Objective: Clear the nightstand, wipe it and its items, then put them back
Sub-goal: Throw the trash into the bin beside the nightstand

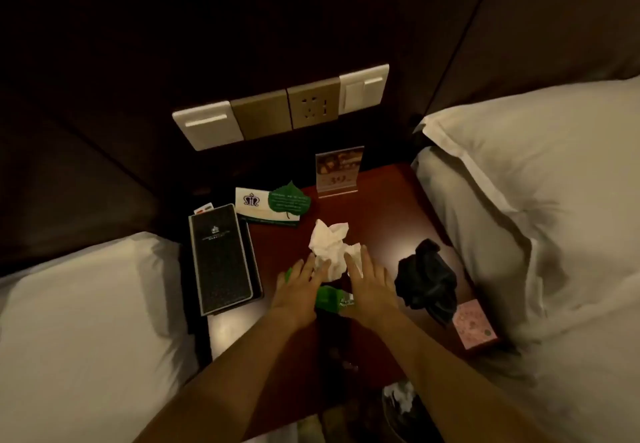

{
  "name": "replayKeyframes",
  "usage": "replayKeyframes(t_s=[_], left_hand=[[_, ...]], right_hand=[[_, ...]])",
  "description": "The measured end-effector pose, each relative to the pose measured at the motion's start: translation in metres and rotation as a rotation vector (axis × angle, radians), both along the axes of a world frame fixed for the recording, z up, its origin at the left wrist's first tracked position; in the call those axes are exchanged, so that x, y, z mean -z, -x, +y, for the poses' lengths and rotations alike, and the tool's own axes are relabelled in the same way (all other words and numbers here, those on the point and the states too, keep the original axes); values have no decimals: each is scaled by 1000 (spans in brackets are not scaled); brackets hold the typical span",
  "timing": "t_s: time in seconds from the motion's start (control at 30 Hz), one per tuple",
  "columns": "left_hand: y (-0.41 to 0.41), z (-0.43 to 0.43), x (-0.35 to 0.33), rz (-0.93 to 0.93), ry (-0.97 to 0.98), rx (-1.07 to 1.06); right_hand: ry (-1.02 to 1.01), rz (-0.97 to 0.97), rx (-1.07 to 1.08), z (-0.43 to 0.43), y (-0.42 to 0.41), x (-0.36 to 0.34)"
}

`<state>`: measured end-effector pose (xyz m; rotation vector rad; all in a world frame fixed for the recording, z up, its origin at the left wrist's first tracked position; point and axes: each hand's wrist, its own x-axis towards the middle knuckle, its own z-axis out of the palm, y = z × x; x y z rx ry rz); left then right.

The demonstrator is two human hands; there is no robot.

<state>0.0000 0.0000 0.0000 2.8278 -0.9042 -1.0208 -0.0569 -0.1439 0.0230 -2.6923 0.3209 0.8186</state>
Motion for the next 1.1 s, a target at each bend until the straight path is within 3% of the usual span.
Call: replayKeyframes(t_s=[0.33,0.47,0.8,1.1], left_hand=[[-67,-30,52,61,5,28],[-72,-35,62,-44,37,69],[-47,-44,62,-150,136,-6],[15,-69,28,-171,236,-69]], right_hand=[[-51,-3,-22,-15,-39,63],[-67,-118,19,-15,-43,81],[-147,-354,115,-21,-22,98],[-171,-526,181,-50,43,67]])
